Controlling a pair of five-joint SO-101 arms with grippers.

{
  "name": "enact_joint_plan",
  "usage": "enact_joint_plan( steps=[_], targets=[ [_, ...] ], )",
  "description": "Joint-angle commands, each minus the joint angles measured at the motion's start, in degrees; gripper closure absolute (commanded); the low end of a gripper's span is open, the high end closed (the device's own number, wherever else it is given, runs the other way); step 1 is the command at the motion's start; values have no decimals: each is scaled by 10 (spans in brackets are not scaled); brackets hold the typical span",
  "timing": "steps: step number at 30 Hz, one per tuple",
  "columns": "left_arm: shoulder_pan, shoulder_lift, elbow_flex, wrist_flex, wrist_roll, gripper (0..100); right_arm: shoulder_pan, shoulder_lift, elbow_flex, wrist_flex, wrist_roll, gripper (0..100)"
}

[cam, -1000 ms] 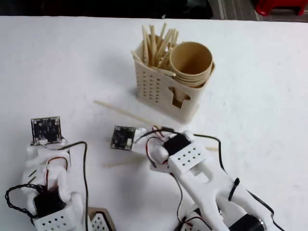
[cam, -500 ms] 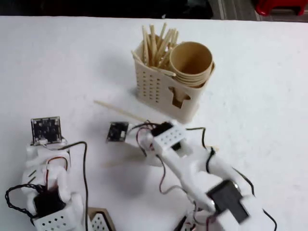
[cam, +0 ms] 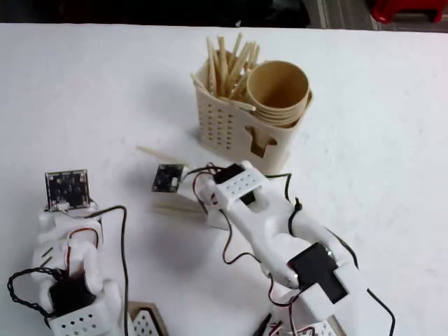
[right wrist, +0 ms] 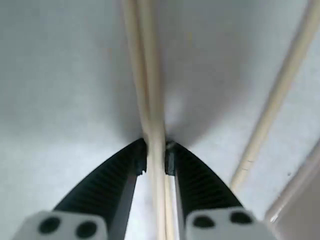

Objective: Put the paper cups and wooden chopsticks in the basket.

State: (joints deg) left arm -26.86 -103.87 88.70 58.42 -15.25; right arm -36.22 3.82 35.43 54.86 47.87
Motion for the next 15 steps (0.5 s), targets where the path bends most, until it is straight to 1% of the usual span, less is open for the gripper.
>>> enact_joint_plan(
  steps=[1, 5, 8, 15],
  targets=[
    [-6, -6, -4, -12, -7, 950, -10, -2, -9, 6, 4, 979],
    [-6, -6, -4, -12, -7, 950, -8, -3, -30, 14, 4, 979],
    [-6, -6, -4, -12, -7, 950, -9, -9, -56, 39, 0, 979],
    [-6, -6, -4, -12, -7, 950, -9, -120, -79, 93, -2, 979]
  ],
)
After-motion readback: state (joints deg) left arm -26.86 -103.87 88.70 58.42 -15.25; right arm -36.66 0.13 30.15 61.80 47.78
